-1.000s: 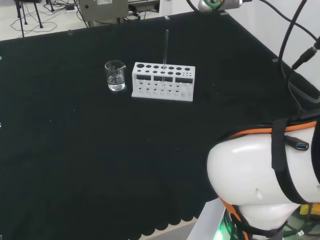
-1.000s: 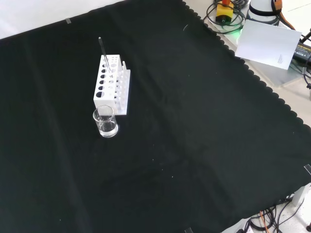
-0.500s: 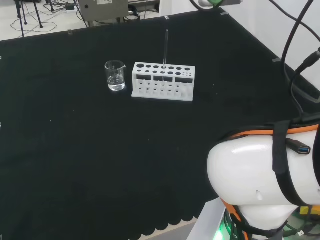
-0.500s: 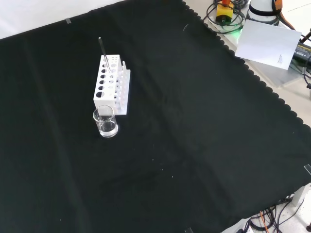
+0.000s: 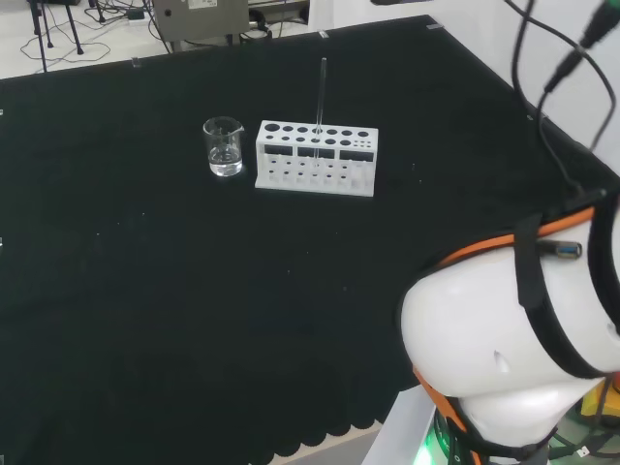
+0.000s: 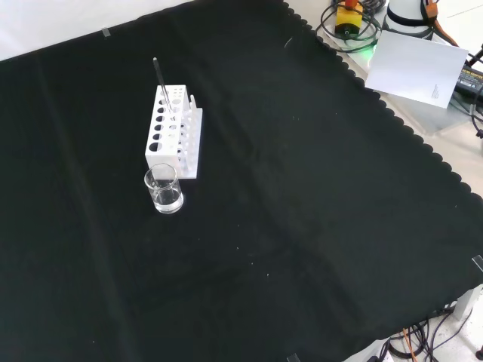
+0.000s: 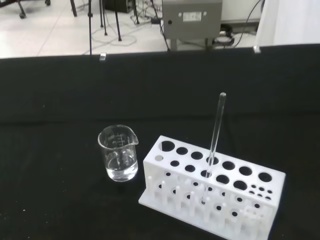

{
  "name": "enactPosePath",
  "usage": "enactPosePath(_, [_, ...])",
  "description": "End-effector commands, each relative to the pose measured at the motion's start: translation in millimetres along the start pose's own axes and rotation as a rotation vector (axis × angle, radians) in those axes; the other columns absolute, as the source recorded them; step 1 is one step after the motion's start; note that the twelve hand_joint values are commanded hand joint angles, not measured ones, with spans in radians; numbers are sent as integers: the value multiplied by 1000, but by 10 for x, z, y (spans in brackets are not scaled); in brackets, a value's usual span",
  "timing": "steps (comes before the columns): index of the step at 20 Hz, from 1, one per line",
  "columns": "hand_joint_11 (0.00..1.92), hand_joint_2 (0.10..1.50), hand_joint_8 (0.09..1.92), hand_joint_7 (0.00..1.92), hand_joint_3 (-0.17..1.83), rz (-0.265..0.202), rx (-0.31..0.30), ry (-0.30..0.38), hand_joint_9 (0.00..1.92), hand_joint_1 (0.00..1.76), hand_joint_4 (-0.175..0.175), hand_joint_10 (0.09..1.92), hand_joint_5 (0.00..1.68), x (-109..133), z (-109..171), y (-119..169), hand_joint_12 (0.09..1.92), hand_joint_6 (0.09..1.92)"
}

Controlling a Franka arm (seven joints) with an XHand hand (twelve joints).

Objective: Take the glass rod from the white test tube rack.

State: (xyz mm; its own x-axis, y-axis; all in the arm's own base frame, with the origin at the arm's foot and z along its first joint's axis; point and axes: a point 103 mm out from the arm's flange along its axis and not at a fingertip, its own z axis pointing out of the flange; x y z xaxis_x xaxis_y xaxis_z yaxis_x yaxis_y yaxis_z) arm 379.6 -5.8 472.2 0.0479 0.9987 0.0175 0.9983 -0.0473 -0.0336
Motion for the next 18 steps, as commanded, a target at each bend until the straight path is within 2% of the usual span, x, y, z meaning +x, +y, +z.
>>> enactPosePath(1, [212,937,973,228,481,-29,-1,24,514,571,-156,942,208,-194,163,707,1434,87])
enactPosePath(8, [288,940,990,287,482,-35,28,22,604,572,-162,961,244,-437,377,1185,1439,87])
enactPosePath(14, [339,944,1008,353,482,-27,46,50,662,574,-165,978,265,-659,603,1509,1438,87])
enactPosePath(18, [358,946,1018,392,482,-20,73,44,696,576,-168,989,279,-784,742,1654,1438,87])
